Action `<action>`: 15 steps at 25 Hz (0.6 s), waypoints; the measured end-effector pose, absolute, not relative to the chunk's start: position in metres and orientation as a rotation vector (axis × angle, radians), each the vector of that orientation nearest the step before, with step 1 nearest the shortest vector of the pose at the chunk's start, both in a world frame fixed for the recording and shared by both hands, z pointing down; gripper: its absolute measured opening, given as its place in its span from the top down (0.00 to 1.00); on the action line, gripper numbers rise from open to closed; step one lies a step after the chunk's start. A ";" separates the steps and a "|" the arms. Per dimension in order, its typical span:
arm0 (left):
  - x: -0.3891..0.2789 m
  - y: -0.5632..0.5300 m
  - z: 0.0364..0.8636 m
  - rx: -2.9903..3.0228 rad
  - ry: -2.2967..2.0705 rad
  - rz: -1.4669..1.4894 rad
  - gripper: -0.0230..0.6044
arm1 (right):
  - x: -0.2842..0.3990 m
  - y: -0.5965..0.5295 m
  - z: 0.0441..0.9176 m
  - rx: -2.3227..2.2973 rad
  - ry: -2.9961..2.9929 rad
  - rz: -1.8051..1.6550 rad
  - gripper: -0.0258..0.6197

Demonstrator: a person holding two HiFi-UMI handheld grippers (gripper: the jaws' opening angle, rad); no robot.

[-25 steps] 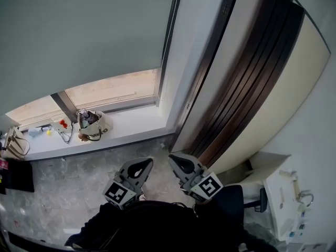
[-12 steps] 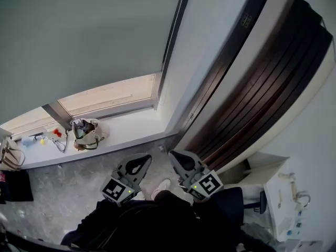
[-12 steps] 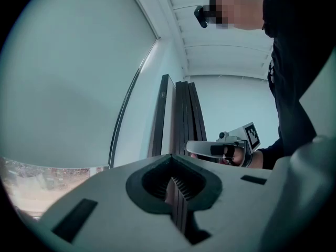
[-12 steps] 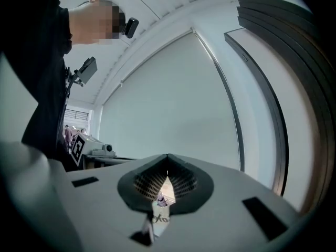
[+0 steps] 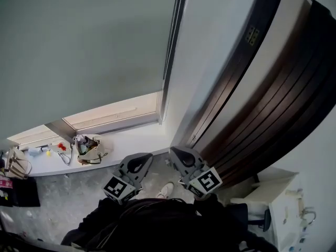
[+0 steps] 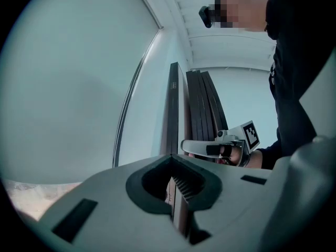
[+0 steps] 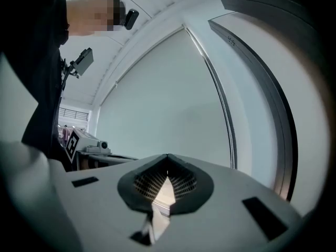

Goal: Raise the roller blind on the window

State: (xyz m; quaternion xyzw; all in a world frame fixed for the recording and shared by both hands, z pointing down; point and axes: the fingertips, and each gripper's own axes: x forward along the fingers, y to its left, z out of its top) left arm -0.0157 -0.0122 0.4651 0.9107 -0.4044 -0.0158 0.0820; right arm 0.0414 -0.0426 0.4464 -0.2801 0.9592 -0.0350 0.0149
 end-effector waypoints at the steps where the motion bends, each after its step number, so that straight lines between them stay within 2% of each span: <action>1: -0.013 -0.025 0.462 2.723 -1.219 -0.049 0.95 | 0.044 -0.055 0.445 -0.876 2.991 -0.103 0.95; 7: 0.010 -0.082 0.449 2.749 -1.271 -0.094 0.95 | 0.061 -0.099 0.444 -0.819 3.009 -0.106 0.95; 15: 0.002 -0.163 0.442 2.723 -1.172 -0.056 0.95 | 0.055 -0.142 0.444 -0.896 2.980 -0.141 0.95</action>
